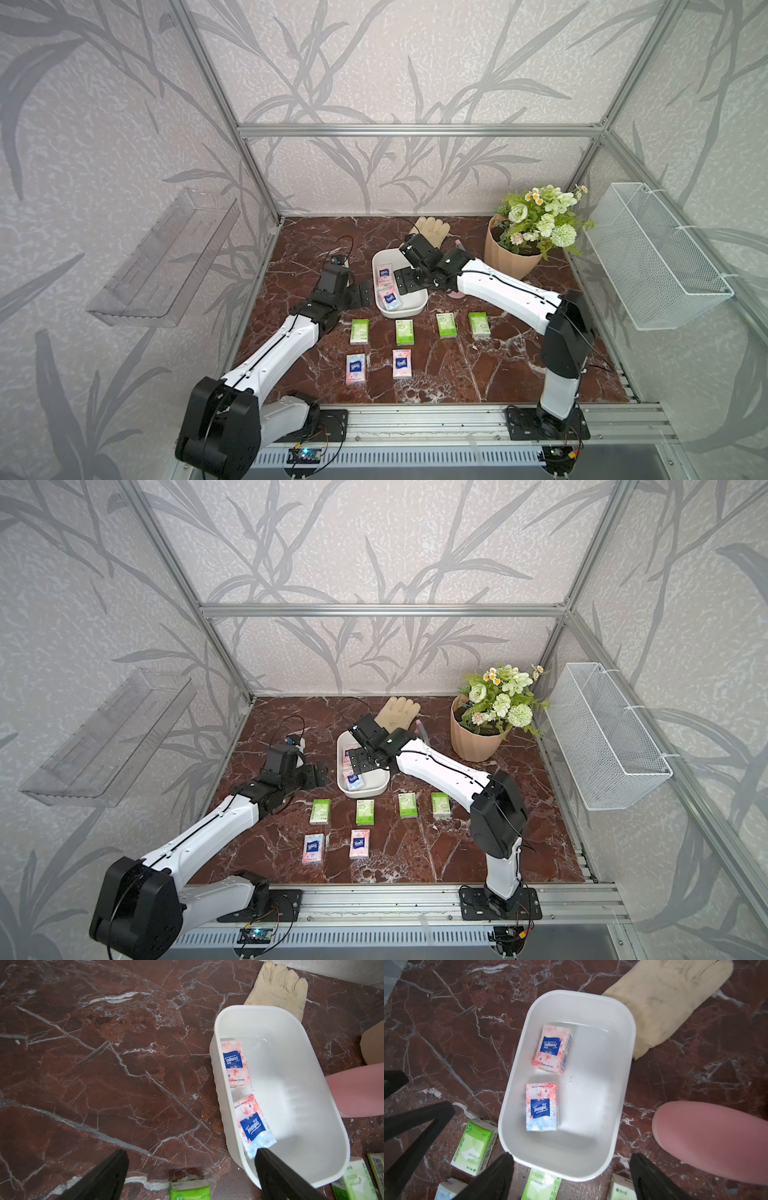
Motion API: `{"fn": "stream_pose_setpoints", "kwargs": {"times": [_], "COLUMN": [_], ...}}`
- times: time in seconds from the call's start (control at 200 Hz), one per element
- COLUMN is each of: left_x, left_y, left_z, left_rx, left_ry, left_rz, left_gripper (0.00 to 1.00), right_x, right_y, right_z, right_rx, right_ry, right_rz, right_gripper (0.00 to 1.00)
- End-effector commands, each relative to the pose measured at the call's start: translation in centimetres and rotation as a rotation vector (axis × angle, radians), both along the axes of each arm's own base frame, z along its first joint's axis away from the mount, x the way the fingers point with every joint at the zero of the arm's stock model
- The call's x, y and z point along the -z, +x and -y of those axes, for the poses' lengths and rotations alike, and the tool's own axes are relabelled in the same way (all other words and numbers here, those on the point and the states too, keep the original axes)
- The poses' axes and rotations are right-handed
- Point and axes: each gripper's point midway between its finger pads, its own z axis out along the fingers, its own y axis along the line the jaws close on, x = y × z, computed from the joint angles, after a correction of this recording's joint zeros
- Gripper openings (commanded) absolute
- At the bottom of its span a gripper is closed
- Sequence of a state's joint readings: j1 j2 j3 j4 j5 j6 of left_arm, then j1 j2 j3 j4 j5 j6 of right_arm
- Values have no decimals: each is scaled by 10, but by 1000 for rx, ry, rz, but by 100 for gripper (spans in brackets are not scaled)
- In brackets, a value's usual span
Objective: Take the pocket tissues out of the storage box
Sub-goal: Pick up the pocket tissues from the storage box.
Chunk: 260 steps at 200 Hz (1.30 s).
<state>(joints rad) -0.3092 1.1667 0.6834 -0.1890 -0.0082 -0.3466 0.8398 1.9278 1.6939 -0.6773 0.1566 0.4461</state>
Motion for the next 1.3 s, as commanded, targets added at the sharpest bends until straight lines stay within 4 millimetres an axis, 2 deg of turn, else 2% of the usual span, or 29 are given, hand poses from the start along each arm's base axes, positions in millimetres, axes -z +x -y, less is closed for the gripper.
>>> {"fn": "stream_pose_setpoints", "kwargs": {"times": [0.0,0.29,0.48,0.715,0.965,1.205,1.295], "left_x": [-10,-5,-6,-1,1,2,3], "left_y": [2,-9,-12,-14,-15,-15,-15], "left_z": [7,8,8,3,0,-2,-3], "left_rx": [49,119,127,112,101,94,90], "left_ry": [-29,12,12,26,42,47,49], "left_rz": [76,117,124,122,126,125,122], "left_gripper": [100,100,100,100,100,100,100], "right_x": [4,47,71,89,109,124,129], "right_y": [9,18,18,14,5,5,6], "right_z": [-20,-45,-50,-46,-56,-55,-47], "right_rx": [-46,-76,-64,-49,-78,-94,-80], "right_ry": [20,7,-20,-40,-17,-53,-106], "right_rz": [-5,-112,-182,-223,-293,-322,-323], "right_gripper": [90,85,85,78,80,81,80]}}
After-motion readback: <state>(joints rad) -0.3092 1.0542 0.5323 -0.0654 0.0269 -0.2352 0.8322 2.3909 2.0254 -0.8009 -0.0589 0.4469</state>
